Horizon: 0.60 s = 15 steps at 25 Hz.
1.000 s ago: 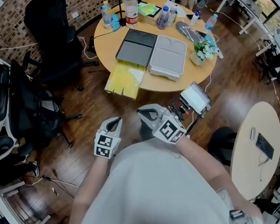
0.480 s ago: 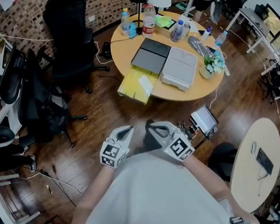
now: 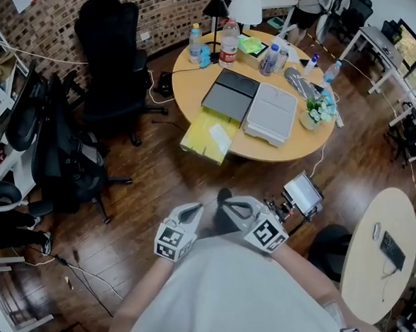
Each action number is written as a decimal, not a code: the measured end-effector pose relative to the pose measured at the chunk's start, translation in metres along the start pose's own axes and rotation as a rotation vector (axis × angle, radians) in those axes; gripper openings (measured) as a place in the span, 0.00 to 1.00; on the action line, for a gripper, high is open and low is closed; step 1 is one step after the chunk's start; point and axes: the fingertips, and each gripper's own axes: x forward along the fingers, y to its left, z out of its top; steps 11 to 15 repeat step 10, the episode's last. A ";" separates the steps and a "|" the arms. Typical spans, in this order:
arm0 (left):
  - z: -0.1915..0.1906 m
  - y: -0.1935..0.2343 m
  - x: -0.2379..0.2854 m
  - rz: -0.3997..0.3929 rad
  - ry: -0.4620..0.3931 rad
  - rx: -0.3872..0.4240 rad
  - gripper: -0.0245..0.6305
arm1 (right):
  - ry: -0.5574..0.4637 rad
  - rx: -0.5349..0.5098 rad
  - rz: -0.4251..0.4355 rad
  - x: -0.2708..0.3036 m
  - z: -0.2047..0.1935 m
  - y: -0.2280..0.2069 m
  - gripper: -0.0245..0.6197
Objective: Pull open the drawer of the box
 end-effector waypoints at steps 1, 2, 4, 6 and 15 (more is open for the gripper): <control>-0.001 -0.002 0.000 -0.005 0.004 0.003 0.05 | -0.003 0.004 0.001 0.000 0.000 0.001 0.04; -0.002 -0.004 0.001 -0.008 0.007 0.004 0.05 | 0.001 0.005 0.003 0.000 -0.002 0.002 0.04; -0.004 -0.006 0.000 -0.008 0.011 0.004 0.04 | 0.012 0.004 0.008 -0.001 -0.004 0.005 0.04; -0.005 -0.007 -0.001 -0.005 0.015 0.002 0.05 | 0.011 0.006 0.013 -0.001 -0.004 0.006 0.04; -0.007 -0.010 -0.001 0.001 0.024 0.005 0.05 | 0.007 0.002 0.019 -0.003 -0.005 0.006 0.04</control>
